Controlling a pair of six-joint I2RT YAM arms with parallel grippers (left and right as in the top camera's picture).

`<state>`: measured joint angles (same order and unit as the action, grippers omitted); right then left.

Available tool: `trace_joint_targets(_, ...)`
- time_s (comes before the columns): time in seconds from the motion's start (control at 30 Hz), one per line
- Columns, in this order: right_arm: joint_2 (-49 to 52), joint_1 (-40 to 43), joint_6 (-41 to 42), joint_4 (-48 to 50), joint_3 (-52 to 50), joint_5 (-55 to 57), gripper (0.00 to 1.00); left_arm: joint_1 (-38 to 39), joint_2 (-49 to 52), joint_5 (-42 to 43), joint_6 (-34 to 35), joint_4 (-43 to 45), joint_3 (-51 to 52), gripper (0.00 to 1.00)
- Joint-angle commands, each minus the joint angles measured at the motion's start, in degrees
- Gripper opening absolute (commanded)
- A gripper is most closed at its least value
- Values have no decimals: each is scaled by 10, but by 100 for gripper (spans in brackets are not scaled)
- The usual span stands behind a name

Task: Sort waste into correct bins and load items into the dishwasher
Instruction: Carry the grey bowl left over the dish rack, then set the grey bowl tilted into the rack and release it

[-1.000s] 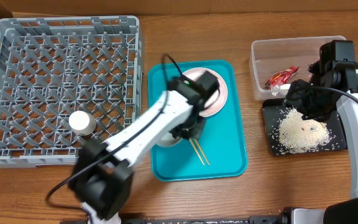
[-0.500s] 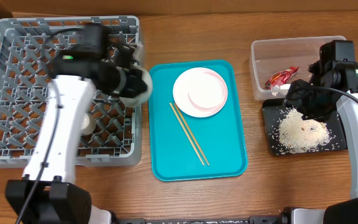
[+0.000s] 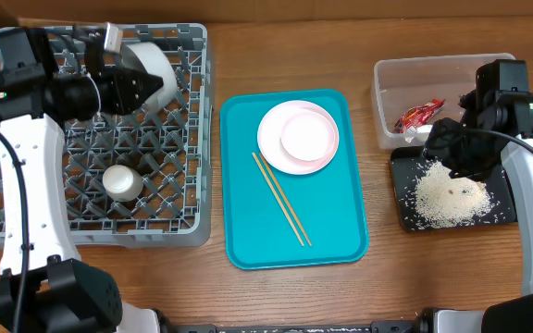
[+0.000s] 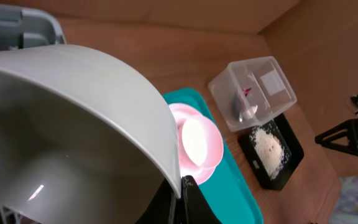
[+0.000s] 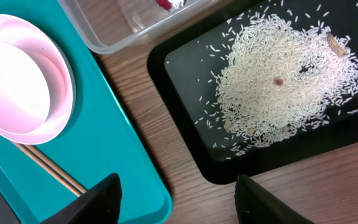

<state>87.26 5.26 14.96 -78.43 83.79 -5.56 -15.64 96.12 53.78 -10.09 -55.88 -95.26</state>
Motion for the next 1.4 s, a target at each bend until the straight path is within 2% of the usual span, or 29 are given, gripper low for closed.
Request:
trace_joint_targets(0.0,-5,3,-2,3,6,4,60,-2,30,44,-10,6,-58,4)
trace_joint_targets(0.17,-5,3,-2,3,6,4,60,-8,114,107,-1,7,-130,4)
trace_joint_targets(0.3,-5,3,-2,3,6,4,61,-13,154,138,3,7,-140,4)
trace_joint_targets(0.73,-5,3,-2,5,6,4,61,-22,268,133,2,-4,-140,4)
trace_joint_targets(0.97,-5,3,-2,5,6,4,61,-54,309,131,-4,-14,-139,4)
trace_joint_targets(1.2,-5,3,-2,5,6,4,61,-71,319,49,-7,-45,-137,4)
trace_joint_targets(1.23,-5,3,-2,5,6,4,61,-72,319,35,-6,-50,-137,8)
trace_joint_targets(1.37,-5,3,-2,5,6,6,61,-76,317,-1,-6,-68,-138,43)
